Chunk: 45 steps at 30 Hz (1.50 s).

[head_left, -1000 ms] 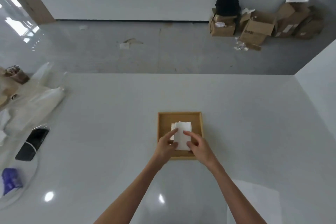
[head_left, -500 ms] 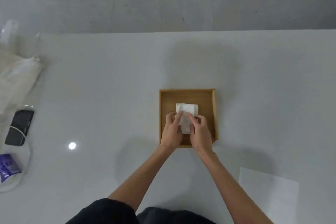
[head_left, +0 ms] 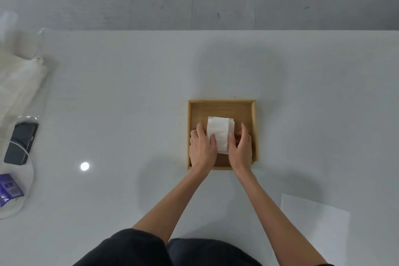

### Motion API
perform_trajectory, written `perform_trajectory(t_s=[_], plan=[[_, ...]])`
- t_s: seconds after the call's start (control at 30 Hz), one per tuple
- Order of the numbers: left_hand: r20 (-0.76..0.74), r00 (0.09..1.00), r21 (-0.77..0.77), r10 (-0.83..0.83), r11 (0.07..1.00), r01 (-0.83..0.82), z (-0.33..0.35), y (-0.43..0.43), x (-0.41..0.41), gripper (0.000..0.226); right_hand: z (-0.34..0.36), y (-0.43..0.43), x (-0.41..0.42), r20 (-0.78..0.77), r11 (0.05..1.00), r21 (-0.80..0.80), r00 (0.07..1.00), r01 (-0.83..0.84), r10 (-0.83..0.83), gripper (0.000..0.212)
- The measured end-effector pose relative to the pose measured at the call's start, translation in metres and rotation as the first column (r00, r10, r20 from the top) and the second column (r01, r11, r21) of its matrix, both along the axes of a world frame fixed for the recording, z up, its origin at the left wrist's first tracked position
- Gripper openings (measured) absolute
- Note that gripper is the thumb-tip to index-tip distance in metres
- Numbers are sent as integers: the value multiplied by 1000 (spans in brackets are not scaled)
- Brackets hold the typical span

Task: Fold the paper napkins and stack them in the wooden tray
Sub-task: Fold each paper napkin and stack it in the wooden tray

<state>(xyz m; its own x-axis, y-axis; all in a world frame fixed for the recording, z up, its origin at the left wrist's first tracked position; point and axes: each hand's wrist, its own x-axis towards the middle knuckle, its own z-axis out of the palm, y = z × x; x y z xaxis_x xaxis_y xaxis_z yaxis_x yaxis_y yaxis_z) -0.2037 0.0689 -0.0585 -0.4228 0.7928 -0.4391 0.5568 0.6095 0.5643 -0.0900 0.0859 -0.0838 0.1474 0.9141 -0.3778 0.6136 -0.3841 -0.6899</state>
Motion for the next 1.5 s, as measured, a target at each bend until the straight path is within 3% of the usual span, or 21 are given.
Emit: perform_trajectory(t_s=[0.17, 0.33, 0.53, 0.63, 0.77, 0.9, 1.1, 1.23, 1.3, 1.5], plan=[[31, 999, -54, -31, 998, 33, 2, -6, 3, 49, 3, -3, -2, -97, 998, -37, 994, -53, 49, 67], [-58, 997, 43, -58, 997, 61, 24, -19, 11, 54, 21, -18, 30, -149, 999, 42, 988, -19, 26, 66], [-154, 973, 105, -173, 976, 191, 59, -47, 52, 52, 56, -82, 124, 38, 973, 230, 999, -18, 10, 57], [-179, 950, 108, -255, 955, 276, 73, -67, 88, 47, 64, -114, 172, 101, 969, 247, 994, 20, -46, 57], [-188, 910, 129, -369, 909, 396, 72, -99, 137, 36, 74, -148, 219, 46, 958, 249, 987, 141, -157, 50], [-130, 908, 79, -399, 908, 411, 57, -123, 183, 45, 72, -177, 264, 27, 947, 233, 972, 222, -234, 44], [229, 954, -113, -192, 969, 222, 34, -144, 223, 25, 48, -209, 326, 110, 950, 96, 945, 298, -307, 27], [276, 959, -269, -58, 954, 136, 19, -172, 232, 15, 35, -226, 356, 216, 932, -84, 919, 354, -329, 32], [288, 958, -322, 8, 942, 89, 10, -182, 236, 23, 29, -231, 365, 222, 915, -167, 918, 367, -328, 35], [350, 922, -374, 165, 927, -24, 2, -177, 248, 20, 26, -216, 375, 78, 908, -261, 945, 327, -318, 30]])
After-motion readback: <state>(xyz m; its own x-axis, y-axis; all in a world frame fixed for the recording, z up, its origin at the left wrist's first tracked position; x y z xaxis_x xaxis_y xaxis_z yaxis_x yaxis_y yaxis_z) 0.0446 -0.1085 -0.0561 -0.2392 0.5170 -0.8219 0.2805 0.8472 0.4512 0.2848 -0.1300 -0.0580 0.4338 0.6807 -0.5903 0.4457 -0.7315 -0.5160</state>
